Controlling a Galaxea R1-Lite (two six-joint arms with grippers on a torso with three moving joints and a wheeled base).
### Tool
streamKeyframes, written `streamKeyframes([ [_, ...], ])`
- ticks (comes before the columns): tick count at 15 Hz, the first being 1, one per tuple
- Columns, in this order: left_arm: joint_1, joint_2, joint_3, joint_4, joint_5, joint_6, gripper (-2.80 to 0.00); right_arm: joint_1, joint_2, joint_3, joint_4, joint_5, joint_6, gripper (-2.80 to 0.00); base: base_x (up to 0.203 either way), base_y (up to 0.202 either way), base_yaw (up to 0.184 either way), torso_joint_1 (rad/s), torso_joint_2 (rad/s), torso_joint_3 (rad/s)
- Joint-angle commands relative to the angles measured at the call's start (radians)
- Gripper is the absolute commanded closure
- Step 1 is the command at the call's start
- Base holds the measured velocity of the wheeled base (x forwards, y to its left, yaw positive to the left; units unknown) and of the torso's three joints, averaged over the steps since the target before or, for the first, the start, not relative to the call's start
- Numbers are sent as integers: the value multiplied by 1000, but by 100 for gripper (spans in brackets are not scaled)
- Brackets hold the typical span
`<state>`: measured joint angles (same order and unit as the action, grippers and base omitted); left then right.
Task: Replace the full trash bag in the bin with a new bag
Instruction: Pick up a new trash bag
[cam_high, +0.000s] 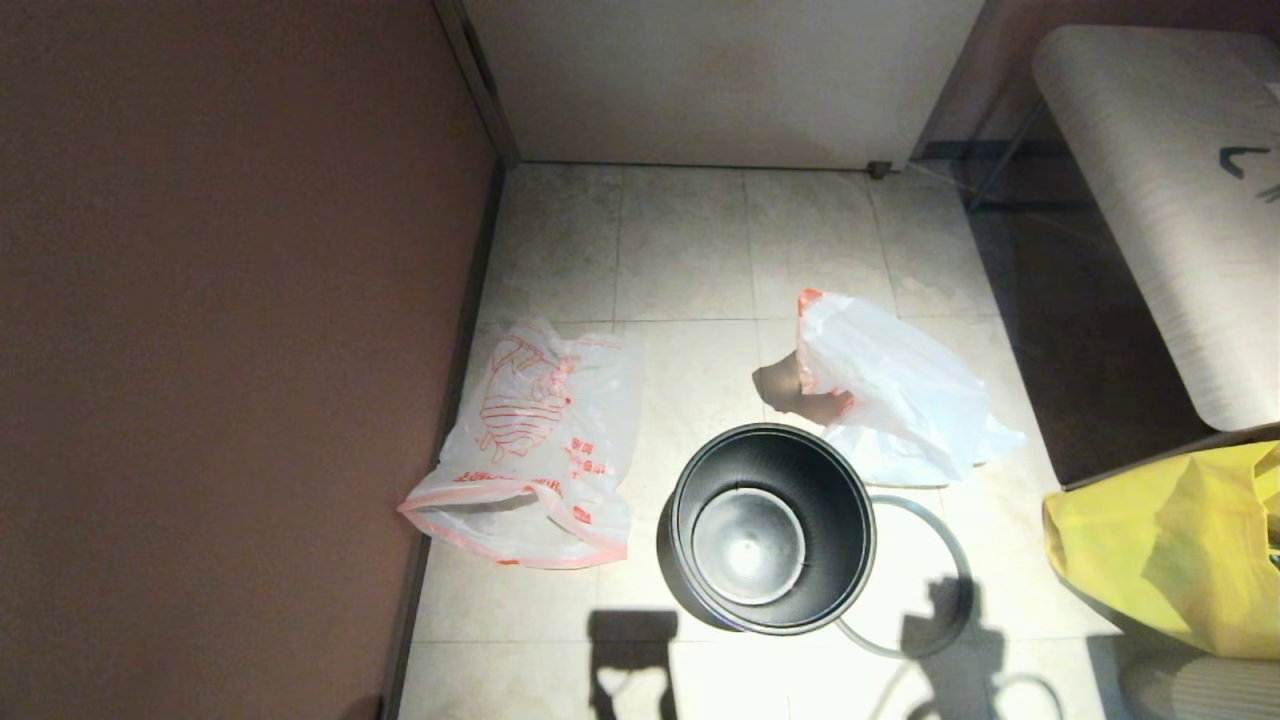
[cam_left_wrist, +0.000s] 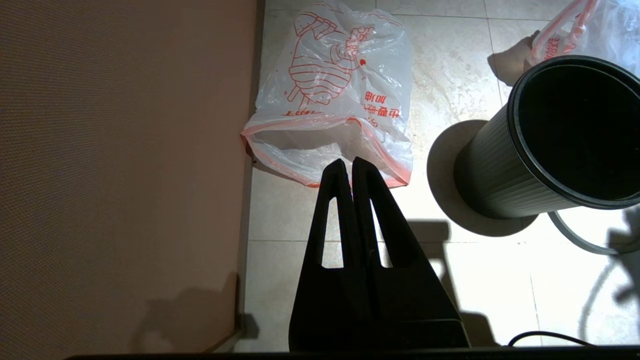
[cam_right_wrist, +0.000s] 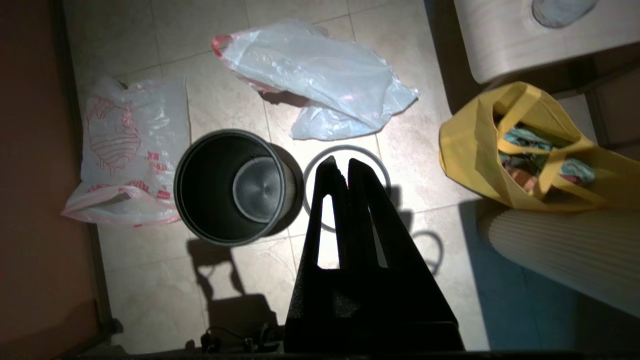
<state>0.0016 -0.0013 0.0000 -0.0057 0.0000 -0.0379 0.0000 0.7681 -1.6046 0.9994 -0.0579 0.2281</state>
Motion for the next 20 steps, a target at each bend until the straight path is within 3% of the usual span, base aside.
streamKeyframes([
  [1,0,0,1,0,0,0,0,-2,-167,123,7,-7,-17,0,0,0,0,0,0,0],
  [7,0,0,0,0,0,0,0,-3,-395,504,-34,-11,-90,0,0,0,0,0,0,0],
  [9,0,0,0,0,0,0,0,-1,-440,703,-144,-11,-91,0,0,0,0,0,0,0],
  [14,0,0,0,0,0,0,0,4,-471,1187,-584,-7,-97,0,0,0,0,0,0,0],
  [17,0,0,0,0,0,0,0,7,-470,1379,-774,-2,-134,0,0,0,0,0,0,0],
  [20,0,0,0,0,0,0,0,8,-502,1483,-850,-2,-171,0,0,0,0,0,0,0],
])
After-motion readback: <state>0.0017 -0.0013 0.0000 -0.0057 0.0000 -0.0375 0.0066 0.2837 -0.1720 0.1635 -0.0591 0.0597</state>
